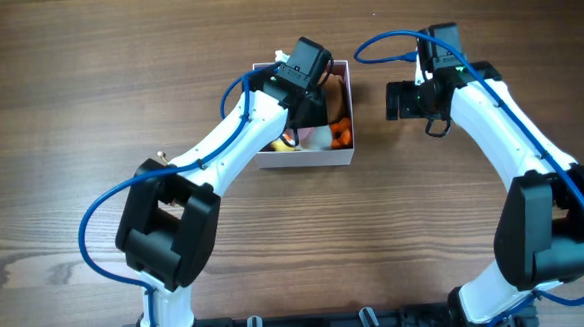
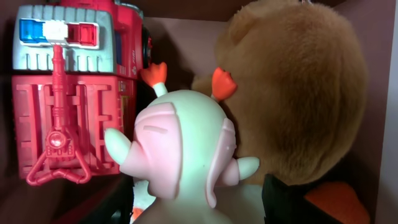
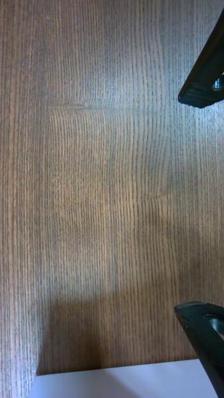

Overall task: Pack container
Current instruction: 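Carry the pink figure into the box with the left gripper and release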

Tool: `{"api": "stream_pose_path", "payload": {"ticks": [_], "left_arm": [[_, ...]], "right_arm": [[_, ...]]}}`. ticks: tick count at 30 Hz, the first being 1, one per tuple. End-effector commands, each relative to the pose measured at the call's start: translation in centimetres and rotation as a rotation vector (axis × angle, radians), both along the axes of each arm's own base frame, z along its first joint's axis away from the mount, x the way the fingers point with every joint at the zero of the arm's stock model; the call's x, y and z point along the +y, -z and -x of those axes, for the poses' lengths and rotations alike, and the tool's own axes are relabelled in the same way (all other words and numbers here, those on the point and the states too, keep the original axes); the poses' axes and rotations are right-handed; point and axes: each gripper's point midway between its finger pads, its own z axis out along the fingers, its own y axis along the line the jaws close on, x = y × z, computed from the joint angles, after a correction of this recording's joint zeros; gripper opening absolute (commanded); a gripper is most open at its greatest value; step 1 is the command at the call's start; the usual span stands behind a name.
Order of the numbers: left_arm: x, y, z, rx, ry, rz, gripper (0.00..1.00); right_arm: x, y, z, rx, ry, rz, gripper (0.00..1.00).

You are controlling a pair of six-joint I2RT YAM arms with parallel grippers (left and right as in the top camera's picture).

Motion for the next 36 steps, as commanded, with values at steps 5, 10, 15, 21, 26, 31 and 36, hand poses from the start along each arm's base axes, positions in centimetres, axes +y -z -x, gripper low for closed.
{"api": "stream_pose_path", "payload": {"ticks": [5,10,15,21,26,31,36], "left_arm": [[0.0,-5.6,-1.7,-0.123,0.029,0.029,0.66],[0.8,-7.1,-1.8,-0.160,0.010,0.005,0.66],[1.5,-6.3,-0.4,-0.099,0.018,-0.034,0.25],[0.9,-5.7,1.5,-0.047,0.051,-0.058,0.04],[0.1,-5.2,2.0,-0.042,0.065,-0.059,0.04],[0.0,-3.8,1.9,-0.021,0.067,-0.076,0.05],[0.5,-2.3,1.4,-0.014,0.053,-0.124,0.05]], "right_arm": [[0.0,-0.4,-0.1,-0.011,-0.009,-0.003,1.00],[0.0,-0.4,-0.1,-0.011,-0.009,-0.003,0.99],[0.0,-0.4,-0.1,-0.011,-0.010,-0.002,0.99],[0.0,-0.4,-0.1,-0.011,-0.009,-0.003,1.00],[0.0,-0.4,-0.1,-0.011,-0.009,-0.002,0.99],[0.0,-0.4,-0.1,-0.011,-0.010,-0.002,1.00],[0.0,-0.4,-0.1,-0.011,-0.009,-0.002,0.99]]}}
